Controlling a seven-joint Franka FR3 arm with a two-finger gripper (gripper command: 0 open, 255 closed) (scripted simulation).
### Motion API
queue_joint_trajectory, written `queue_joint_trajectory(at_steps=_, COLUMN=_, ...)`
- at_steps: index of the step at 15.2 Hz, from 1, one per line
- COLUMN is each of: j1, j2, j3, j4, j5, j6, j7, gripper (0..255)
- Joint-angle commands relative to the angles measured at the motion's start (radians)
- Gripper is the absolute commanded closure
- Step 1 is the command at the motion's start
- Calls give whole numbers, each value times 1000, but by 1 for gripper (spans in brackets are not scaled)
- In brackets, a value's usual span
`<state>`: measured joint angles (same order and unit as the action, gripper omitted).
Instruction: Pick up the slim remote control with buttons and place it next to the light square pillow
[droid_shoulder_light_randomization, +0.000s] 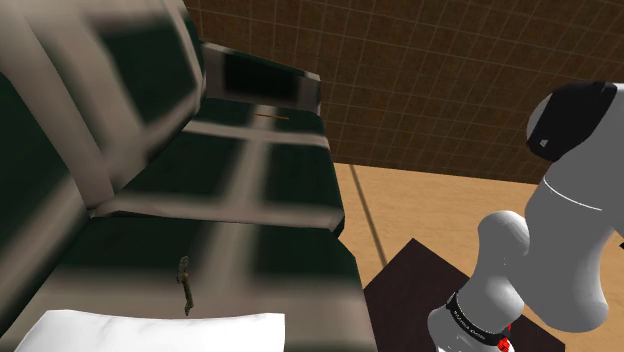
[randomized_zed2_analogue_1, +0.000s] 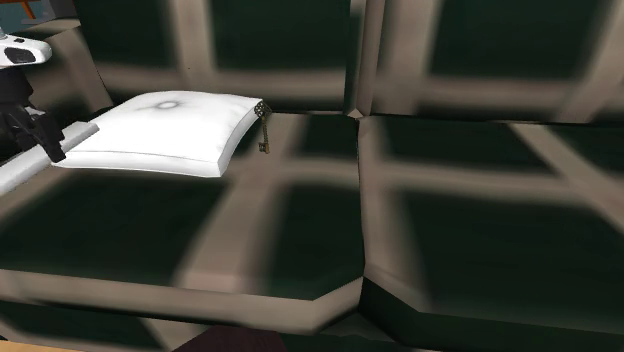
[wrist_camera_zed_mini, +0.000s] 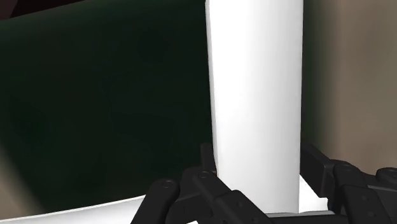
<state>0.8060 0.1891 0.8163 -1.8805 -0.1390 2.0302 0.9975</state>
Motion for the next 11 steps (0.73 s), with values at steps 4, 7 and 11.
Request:
queue_joint_trajectory(at_steps=4, j1=8, j2=29, j3=-8, j4=-42, j5=-27, j6=61, j7=18, gripper=255)
queue_joint_trajectory(at_steps=7, j1=14, j2=48, j3=-14, j4=-63, j5=-46, j6=96, j7=30, gripper=255)
queue_joint_trajectory(at_steps=11, j1=24, j2=78, j3=-25, j4=-88, j5=-74, j6=142, j7=49, gripper=255)
